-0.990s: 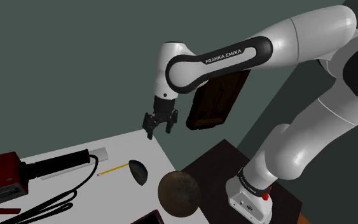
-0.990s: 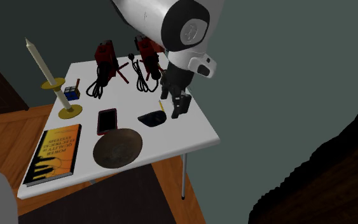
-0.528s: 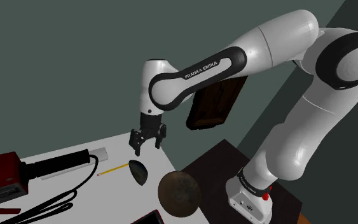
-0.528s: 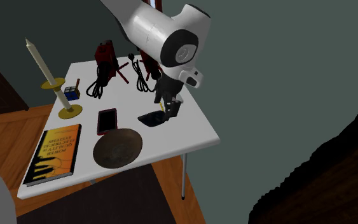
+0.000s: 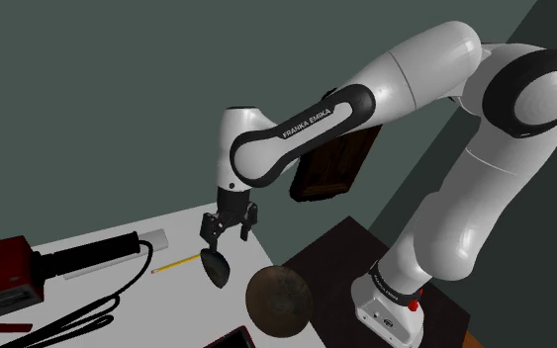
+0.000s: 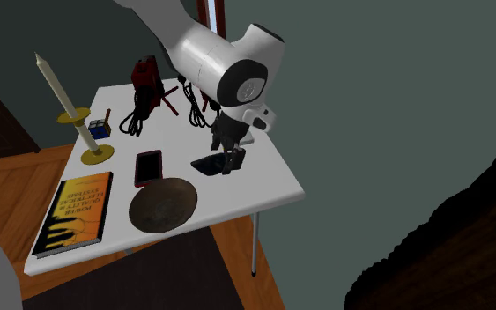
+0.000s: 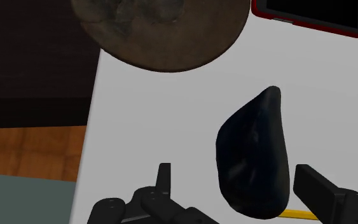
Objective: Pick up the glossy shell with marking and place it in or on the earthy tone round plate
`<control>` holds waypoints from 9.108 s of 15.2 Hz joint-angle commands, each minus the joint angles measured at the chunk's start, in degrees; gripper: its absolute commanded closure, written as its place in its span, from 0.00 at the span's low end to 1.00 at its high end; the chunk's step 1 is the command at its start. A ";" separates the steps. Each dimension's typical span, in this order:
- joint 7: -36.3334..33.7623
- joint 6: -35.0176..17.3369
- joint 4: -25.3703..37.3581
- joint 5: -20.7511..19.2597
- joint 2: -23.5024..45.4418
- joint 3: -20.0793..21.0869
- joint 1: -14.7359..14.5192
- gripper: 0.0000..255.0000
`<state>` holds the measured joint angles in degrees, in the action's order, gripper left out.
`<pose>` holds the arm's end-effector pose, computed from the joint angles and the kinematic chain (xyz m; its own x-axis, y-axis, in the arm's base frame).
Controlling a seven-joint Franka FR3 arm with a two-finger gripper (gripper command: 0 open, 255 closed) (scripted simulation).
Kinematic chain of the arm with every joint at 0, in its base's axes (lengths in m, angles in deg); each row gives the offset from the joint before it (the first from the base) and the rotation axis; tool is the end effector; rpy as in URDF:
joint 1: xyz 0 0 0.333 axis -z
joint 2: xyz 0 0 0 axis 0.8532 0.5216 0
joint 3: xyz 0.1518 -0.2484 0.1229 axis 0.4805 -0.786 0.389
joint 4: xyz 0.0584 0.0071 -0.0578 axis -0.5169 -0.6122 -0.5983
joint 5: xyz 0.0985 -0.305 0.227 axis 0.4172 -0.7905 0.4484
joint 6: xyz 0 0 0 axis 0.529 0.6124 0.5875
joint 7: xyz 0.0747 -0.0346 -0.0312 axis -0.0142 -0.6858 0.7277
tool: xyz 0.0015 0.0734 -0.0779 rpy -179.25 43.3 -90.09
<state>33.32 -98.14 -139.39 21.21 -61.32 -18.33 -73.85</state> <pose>0.3819 0.3065 0.2795 0.9490 -0.0028 -0.3154 -0.0493 -0.9889 -0.1398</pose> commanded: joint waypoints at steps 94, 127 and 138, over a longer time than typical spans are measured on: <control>14.87 -22.02 -14.55 -3.35 -11.32 0.97 -10.63 0.00; -4.10 -4.25 5.06 -34.38 6.13 2.32 -11.42 1.00; -0.36 3.14 7.00 -29.73 -0.30 3.44 -10.67 1.00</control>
<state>32.74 -95.65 -132.27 -9.06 -60.76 -15.07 -84.49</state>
